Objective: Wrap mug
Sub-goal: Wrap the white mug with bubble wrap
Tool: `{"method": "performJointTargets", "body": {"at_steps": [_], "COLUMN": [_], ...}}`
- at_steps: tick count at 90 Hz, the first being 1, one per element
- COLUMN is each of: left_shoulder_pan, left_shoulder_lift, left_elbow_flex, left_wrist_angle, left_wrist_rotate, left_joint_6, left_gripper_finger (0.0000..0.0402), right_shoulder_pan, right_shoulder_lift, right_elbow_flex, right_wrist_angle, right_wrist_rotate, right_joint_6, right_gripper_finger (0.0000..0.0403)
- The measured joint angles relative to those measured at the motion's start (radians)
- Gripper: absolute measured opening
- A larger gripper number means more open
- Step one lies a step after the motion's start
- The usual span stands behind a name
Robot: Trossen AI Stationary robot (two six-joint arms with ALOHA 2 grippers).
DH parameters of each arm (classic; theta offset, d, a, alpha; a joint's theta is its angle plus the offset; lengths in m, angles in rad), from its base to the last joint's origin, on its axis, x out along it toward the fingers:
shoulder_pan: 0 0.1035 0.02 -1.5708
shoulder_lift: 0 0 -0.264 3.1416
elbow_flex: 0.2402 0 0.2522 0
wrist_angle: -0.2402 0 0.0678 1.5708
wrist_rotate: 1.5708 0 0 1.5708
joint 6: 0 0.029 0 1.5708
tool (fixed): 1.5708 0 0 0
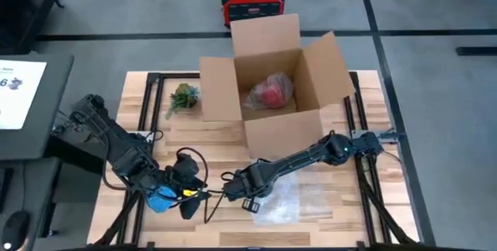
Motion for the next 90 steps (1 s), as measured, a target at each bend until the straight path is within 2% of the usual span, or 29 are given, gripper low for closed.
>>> {"method": "performJointTargets", "body": {"at_steps": [18, 39, 73, 90], "left_shoulder_pan": [0.0, 0.0, 0.0, 0.0], "left_shoulder_lift": [0.0, 0.0, 0.0, 0.0], "left_elbow_flex": [0.0, 0.0, 0.0, 0.0], "left_wrist_angle": [0.003, 0.001, 0.0, -0.001], "left_wrist_rotate": [0.048, 0.049, 0.049, 0.049], "left_joint_6": [-0.001, -0.008, -0.016, -0.006], "left_gripper_finger": [0.0171, 0.0171, 0.0171, 0.0171], "right_shoulder_pan": [-0.001, -0.01, -0.008, -0.001], "right_shoulder_lift": [-0.058, -0.106, -0.2, -0.204], "right_elbow_flex": [0.016, 0.019, 0.019, 0.009], "right_wrist_angle": [-0.081, -0.101, -0.11, -0.048], "right_wrist_rotate": [0.0, 0.001, -0.006, -0.023], "right_joint_6": [0.022, -0.002, 0.023, 0.016], "right_gripper_finger": [0.0, 0.0011, 0.0168, 0.0213]}}
